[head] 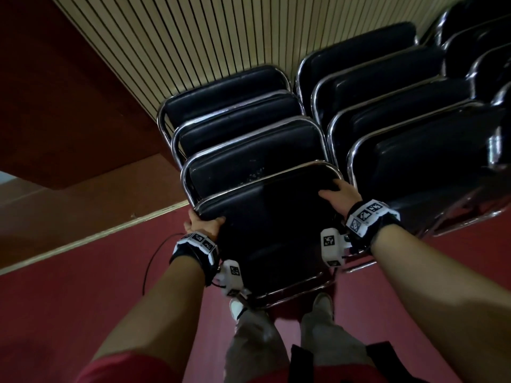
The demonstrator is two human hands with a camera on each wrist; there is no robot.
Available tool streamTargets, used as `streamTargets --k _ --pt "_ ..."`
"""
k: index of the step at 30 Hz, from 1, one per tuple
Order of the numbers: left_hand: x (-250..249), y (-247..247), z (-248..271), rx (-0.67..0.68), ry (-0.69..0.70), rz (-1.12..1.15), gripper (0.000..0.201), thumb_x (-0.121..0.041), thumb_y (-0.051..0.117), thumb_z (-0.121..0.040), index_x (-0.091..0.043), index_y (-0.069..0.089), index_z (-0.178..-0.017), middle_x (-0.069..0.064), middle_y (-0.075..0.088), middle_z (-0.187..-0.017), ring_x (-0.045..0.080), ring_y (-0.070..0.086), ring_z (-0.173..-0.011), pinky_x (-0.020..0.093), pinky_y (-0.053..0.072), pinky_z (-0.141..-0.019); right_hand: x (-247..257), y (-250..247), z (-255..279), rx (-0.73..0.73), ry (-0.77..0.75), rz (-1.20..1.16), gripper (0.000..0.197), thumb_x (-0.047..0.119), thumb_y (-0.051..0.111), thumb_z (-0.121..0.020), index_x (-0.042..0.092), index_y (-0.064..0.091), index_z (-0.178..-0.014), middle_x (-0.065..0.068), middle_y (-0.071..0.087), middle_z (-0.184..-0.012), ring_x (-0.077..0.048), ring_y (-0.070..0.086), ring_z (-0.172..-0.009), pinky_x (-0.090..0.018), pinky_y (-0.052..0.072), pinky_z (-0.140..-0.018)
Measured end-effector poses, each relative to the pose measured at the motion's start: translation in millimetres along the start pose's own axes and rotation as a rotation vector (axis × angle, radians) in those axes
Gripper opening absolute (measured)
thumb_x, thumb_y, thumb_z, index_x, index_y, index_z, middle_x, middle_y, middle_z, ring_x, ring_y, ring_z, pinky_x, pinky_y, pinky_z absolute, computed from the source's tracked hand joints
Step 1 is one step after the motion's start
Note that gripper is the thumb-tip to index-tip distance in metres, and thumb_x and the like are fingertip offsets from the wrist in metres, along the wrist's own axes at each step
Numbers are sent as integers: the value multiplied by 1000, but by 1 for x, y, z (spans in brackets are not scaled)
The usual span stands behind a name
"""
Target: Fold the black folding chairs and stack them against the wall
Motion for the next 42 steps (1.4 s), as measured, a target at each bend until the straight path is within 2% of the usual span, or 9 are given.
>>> streamTargets --k 7,12,14,17,21,26,33,38,42 --pt "-2 -3 54 28 178 349 63 -4 77 -77 -17 53 -134 9 68 -113 30 66 -106 41 52 -101 18 -28 33 -25 -156 -103 53 29 69 -87 10 56 -135 -7 63 -125 -26 61 -111 -36 48 -100" --pt "-18 -13 95 -15 264 316 65 -27 80 -66 -13 61 -127 6 70 -114 25 67 -107 39 51 -102 14 -52 76 -73 -187 -345 23 24 72 -83 17 69 -104 2 64 -78 -16 59 -75 -35 49 -75" --pt "-32 -16 115 14 320 231 80 -43 76 -56 -15 60 -129 5 69 -119 27 65 -113 37 48 -105 8 -64 96 -113 -189 -446 35 25 74 -81 14 67 -114 -1 65 -84 -14 59 -75 -30 48 -71" --pt "-50 -13 146 61 419 216 59 -23 74 -84 -11 51 -137 9 60 -126 27 58 -118 31 42 -106 -11 -86 135 -200 -186 -504 39 24 74 -85 17 60 -121 -2 63 -90 -11 58 -75 -23 47 -69" --pt "-51 13 180 184 530 226 53 -20 73 -87 -12 53 -135 10 63 -124 28 62 -111 40 48 -104 -56 -112 193 -331 -154 -528 48 38 75 -77 21 63 -120 -6 69 -110 -23 66 -98 -40 53 -93" --pt "-48 59 255 322 587 200 41 -25 72 -86 -18 59 -123 9 66 -118 26 63 -107 46 49 -103 -123 -149 260 -468 -132 -664 35 24 70 -88 14 61 -120 -3 66 -94 -19 61 -78 -30 46 -63" --pt "-43 193 431 555 830 63 36 -20 70 -87 -14 61 -121 10 66 -113 22 59 -93 42 50 -95 -285 -246 386 -742 -59 -890 16 21 70 -89 24 63 -104 -2 65 -101 -21 63 -83 -33 47 -69" --pt "32 343 624 848 984 -82 32 -12 69 -87 -7 63 -119 13 67 -105 22 58 -89 40 50 -94 -465 -318 517 -1061 84 -1046 12 20 69 -90 26 63 -98 -2 65 -99 -22 63 -82 -38 48 -72" --pt "122 448 795 1113 1104 -287 27 -21 72 -83 -22 65 -109 16 67 -115 26 62 -98 49 51 -96 -603 -357 648 -1308 198 -1149 12 19 66 -91 22 61 -103 -7 66 -97 -22 61 -80 -36 47 -71"
Point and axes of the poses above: each hand's wrist, its own z-axis away from the middle knuckle, its own y-axis out of the palm, x = y × z, the point moved 2 cm from there along -z, towards the middle knuckle
